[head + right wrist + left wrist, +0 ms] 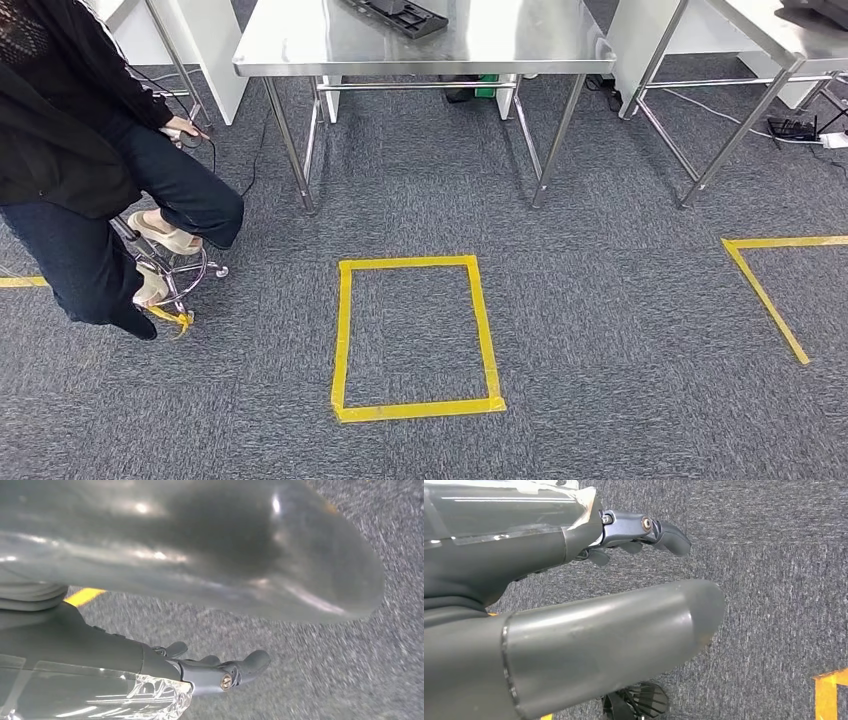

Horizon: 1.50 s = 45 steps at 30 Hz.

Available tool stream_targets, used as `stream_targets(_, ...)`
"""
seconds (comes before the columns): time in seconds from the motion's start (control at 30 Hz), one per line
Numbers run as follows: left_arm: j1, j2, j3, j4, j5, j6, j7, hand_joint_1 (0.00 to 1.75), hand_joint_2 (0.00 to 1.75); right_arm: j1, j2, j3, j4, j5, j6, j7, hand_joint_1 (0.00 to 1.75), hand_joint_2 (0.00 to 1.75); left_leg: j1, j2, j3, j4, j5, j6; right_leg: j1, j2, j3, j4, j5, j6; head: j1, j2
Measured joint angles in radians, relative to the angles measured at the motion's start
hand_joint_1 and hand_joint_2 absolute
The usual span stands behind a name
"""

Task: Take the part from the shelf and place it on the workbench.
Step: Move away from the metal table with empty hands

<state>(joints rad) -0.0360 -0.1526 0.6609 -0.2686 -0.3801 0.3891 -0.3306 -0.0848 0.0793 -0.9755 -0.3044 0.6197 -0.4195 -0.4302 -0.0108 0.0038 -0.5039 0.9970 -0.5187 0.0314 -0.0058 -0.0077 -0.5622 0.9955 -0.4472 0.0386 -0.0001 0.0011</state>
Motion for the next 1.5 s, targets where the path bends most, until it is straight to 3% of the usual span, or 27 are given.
stream_targets(0.17, 0.000, 0.001, 0.012, 0.000, -0.007, -0.002, -0.007, 0.00, 0.00, 0.000, 0.002, -0.016, 0.000, -0.017, 0.025, -0.005, 0.00, 0.00, -0.004, -0.001, -0.008, 0.004, 0.005, 0.008, -0.006, 0.000, -0.005, -0.002, 0.008, 0.011, 0.000, 0.000)
stream_targets(0.23, -0.001, -0.001, 0.014, 0.000, -0.008, -0.002, -0.009, 0.00, 0.00, 0.000, 0.002, -0.020, 0.000, -0.019, 0.028, -0.006, 0.00, 0.00, 0.003, 0.004, -0.008, -0.006, 0.015, 0.020, -0.006, 0.002, -0.012, 0.007, 0.002, 0.015, 0.000, 0.000)
stream_targets(0.3, -0.002, -0.002, 0.015, 0.000, -0.009, -0.002, -0.010, 0.00, 0.00, -0.001, 0.002, -0.024, 0.000, -0.021, 0.030, -0.007, 0.00, 0.00, 0.012, 0.014, -0.012, -0.015, 0.027, 0.031, -0.007, 0.005, -0.045, 0.077, -0.040, 0.012, 0.006, 0.000)
stream_targets(0.37, -0.001, -0.004, 0.015, 0.000, -0.009, -0.002, -0.010, 0.00, 0.00, 0.000, 0.002, -0.029, 0.000, -0.022, 0.030, -0.007, 0.00, 0.00, 0.013, 0.022, -0.019, -0.016, 0.031, 0.032, -0.010, 0.006, -0.099, 0.203, -0.100, 0.009, 0.012, 0.000)
stream_targets(0.43, -0.001, -0.005, 0.016, 0.000, -0.009, -0.003, -0.010, 0.00, 0.00, 0.000, 0.002, -0.032, 0.000, -0.022, 0.030, -0.007, 0.00, 0.00, 0.013, 0.031, -0.024, -0.015, 0.034, 0.029, -0.013, 0.005, -0.128, 0.286, -0.129, 0.015, 0.013, 0.000)
stream_targets(0.5, -0.001, -0.005, 0.017, 0.000, -0.010, -0.006, -0.010, 0.00, 0.00, 0.001, 0.002, -0.033, 0.000, -0.023, 0.030, -0.007, 0.00, 0.00, 0.016, 0.040, -0.025, -0.014, 0.035, 0.025, -0.019, 0.004, -0.103, 0.256, -0.115, 0.032, 0.013, 0.000)
stream_targets(0.57, -0.001, -0.005, 0.019, 0.000, -0.014, -0.011, -0.010, 0.00, 0.00, -0.001, 0.001, -0.034, 0.000, -0.023, 0.030, -0.007, 0.00, 0.00, 0.020, 0.053, -0.024, -0.012, 0.033, 0.015, -0.027, -0.015, -0.024, 0.119, -0.071, 0.056, 0.013, 0.000)
stream_targets(0.6, -0.002, -0.005, 0.021, 0.000, -0.018, -0.012, -0.011, 0.00, 0.00, -0.003, 0.001, -0.035, 0.000, -0.023, 0.030, -0.007, 0.00, 0.00, 0.019, 0.058, -0.023, -0.010, 0.032, 0.008, -0.026, -0.025, 0.010, 0.054, -0.054, 0.060, 0.014, 0.000)
stream_targets(0.67, -0.002, -0.005, 0.024, 0.000, -0.024, -0.013, -0.012, 0.00, 0.00, -0.004, 0.001, -0.037, 0.000, -0.023, 0.030, -0.007, 0.00, 0.00, 0.016, 0.067, -0.023, -0.006, 0.030, -0.008, -0.021, -0.034, 0.037, -0.005, -0.043, 0.046, 0.014, 0.000)
stream_targets(0.73, -0.004, -0.005, 0.028, 0.000, -0.028, -0.013, -0.013, 0.00, 0.00, -0.003, 0.001, -0.039, 0.000, -0.023, 0.031, -0.007, 0.00, 0.00, 0.017, 0.075, -0.022, -0.007, 0.030, -0.020, -0.017, -0.018, 0.031, -0.002, -0.040, 0.021, 0.012, 0.000)
stream_targets(0.8, -0.006, -0.005, 0.031, 0.000, -0.029, -0.013, -0.013, 0.00, 0.00, -0.001, 0.001, -0.040, 0.000, -0.023, 0.031, -0.007, 0.00, 0.00, 0.024, 0.058, -0.032, 0.017, 0.006, -0.032, -0.022, -0.005, 0.030, -0.003, -0.034, 0.002, 0.010, 0.000)
stream_targets(0.83, -0.005, -0.005, 0.033, 0.000, -0.029, -0.013, -0.013, 0.00, 0.00, -0.002, 0.001, -0.040, 0.000, -0.023, 0.030, -0.007, 0.00, 0.00, 0.026, 0.040, -0.050, 0.057, -0.023, -0.036, -0.024, 0.002, 0.029, -0.004, -0.030, -0.007, 0.009, 0.000)
stream_targets(0.9, -0.004, -0.005, 0.035, 0.000, -0.030, -0.013, -0.013, 0.00, 0.00, -0.003, 0.001, -0.040, 0.000, -0.023, 0.031, -0.007, 0.00, 0.00, 0.027, 0.007, -0.109, 0.191, -0.098, -0.037, -0.020, 0.015, 0.023, -0.004, -0.025, -0.019, 0.007, 0.000)
stream_targets(0.93, -0.003, -0.005, 0.037, 0.000, -0.030, -0.013, -0.013, 0.00, 0.00, -0.002, 0.001, -0.040, 0.000, -0.023, 0.031, -0.007, 0.00, 0.00, 0.027, 0.000, -0.138, 0.253, -0.122, -0.036, -0.017, 0.023, 0.020, -0.004, -0.024, -0.022, 0.007, 0.000)
stream_targets(0.97, -0.002, -0.005, 0.037, 0.000, -0.030, -0.013, -0.013, 0.00, 0.00, -0.001, 0.001, -0.040, 0.000, -0.023, 0.031, -0.007, 0.00, 0.00, 0.027, -0.002, -0.154, 0.287, -0.128, -0.035, -0.014, 0.032, 0.019, -0.003, -0.023, -0.023, 0.007, 0.000)
stream_targets(1.0, -0.001, -0.006, 0.038, 0.000, -0.030, -0.013, -0.013, 0.00, 0.00, -0.001, 0.001, -0.040, 0.000, -0.023, 0.031, -0.007, 0.00, 0.00, 0.027, -0.004, -0.151, 0.281, -0.112, -0.032, -0.012, 0.041, 0.019, -0.003, -0.022, -0.024, 0.007, 0.000)
stream_targets(1.03, -0.001, -0.006, 0.039, 0.000, -0.030, -0.013, -0.013, 0.00, 0.00, 0.000, 0.001, -0.040, 0.000, -0.023, 0.030, -0.007, 0.00, 0.00, 0.027, -0.008, -0.128, 0.236, -0.080, -0.028, -0.011, 0.052, 0.020, -0.003, -0.022, -0.025, 0.007, 0.000)
stream_targets(1.1, -0.001, -0.005, 0.040, 0.000, -0.030, -0.013, -0.013, 0.00, 0.00, -0.002, 0.002, -0.041, 0.000, -0.023, 0.030, -0.007, 0.00, 0.00, 0.028, -0.042, -0.058, 0.097, -0.013, -0.018, -0.006, 0.073, 0.020, 0.001, -0.021, -0.023, 0.007, 0.000)
stream_targets(1.17, -0.001, -0.005, 0.040, 0.000, -0.030, -0.014, -0.013, 0.00, 0.00, -0.004, 0.002, -0.041, 0.000, -0.023, 0.030, -0.007, 0.00, 0.00, 0.026, -0.067, -0.021, 0.018, 0.008, -0.012, -0.003, 0.091, 0.014, 0.004, -0.018, -0.016, 0.007, 0.000)
stream_targets(1.23, -0.002, -0.005, 0.040, 0.000, -0.030, -0.014, -0.013, 0.00, 0.00, -0.004, 0.002, -0.041, 0.000, -0.023, 0.030, -0.007, 0.00, 0.00, 0.022, -0.055, -0.020, 0.009, 0.009, -0.008, -0.004, 0.108, 0.002, 0.003, -0.012, -0.004, 0.008, 0.000)
stream_targets(1.27, -0.003, -0.005, 0.040, 0.000, -0.030, -0.014, -0.013, 0.00, 0.00, -0.002, 0.002, -0.041, 0.000, -0.023, 0.030, -0.007, 0.00, 0.00, 0.022, -0.044, -0.018, 0.005, 0.013, -0.003, -0.006, 0.106, -0.004, 0.007, -0.012, 0.002, 0.007, 0.000)
stream_targets(1.33, -0.004, -0.006, 0.041, 0.000, -0.031, -0.014, -0.014, 0.00, 0.00, -0.002, 0.001, -0.041, 0.001, -0.023, 0.030, -0.007, 0.00, 0.00, 0.025, -0.022, -0.016, -0.004, 0.022, 0.009, -0.003, 0.075, -0.034, 0.056, -0.038, 0.003, 0.011, 0.000)
stream_targets(1.4, -0.002, -0.006, 0.042, 0.000, -0.034, -0.015, -0.014, 0.00, 0.00, -0.005, 0.002, -0.041, 0.001, -0.022, 0.030, -0.007, 0.00, 0.00, 0.024, 0.003, -0.019, -0.006, 0.026, 0.015, -0.003, 0.036, -0.093, 0.180, -0.094, -0.002, 0.016, 0.000)
stream_targets(1.43, -0.001, -0.007, 0.042, 0.000, -0.036, -0.015, -0.014, 0.00, 0.00, -0.006, 0.001, -0.041, 0.001, -0.022, 0.030, -0.007, 0.00, 0.00, 0.023, 0.017, -0.022, -0.006, 0.027, 0.016, -0.005, 0.027, -0.125, 0.249, -0.120, -0.001, 0.017, 0.000)
stream_targets(1.47, -0.001, -0.007, 0.043, 0.000, -0.038, -0.016, -0.014, 0.00, 0.00, -0.005, 0.001, -0.041, 0.001, -0.022, 0.030, -0.007, 0.00, 0.00, 0.023, 0.029, -0.023, -0.005, 0.027, 0.016, -0.007, 0.023, -0.145, 0.296, -0.135, 0.003, 0.017, 0.000)
stream_targets(1.5, -0.001, -0.008, 0.044, 0.000, -0.039, -0.016, -0.014, 0.00, 0.00, -0.003, 0.001, -0.041, 0.001, -0.022, 0.030, -0.007, 0.00, 0.00, 0.023, 0.040, -0.024, -0.005, 0.027, 0.016, -0.010, 0.019, -0.146, 0.306, -0.135, 0.011, 0.017, 0.000)
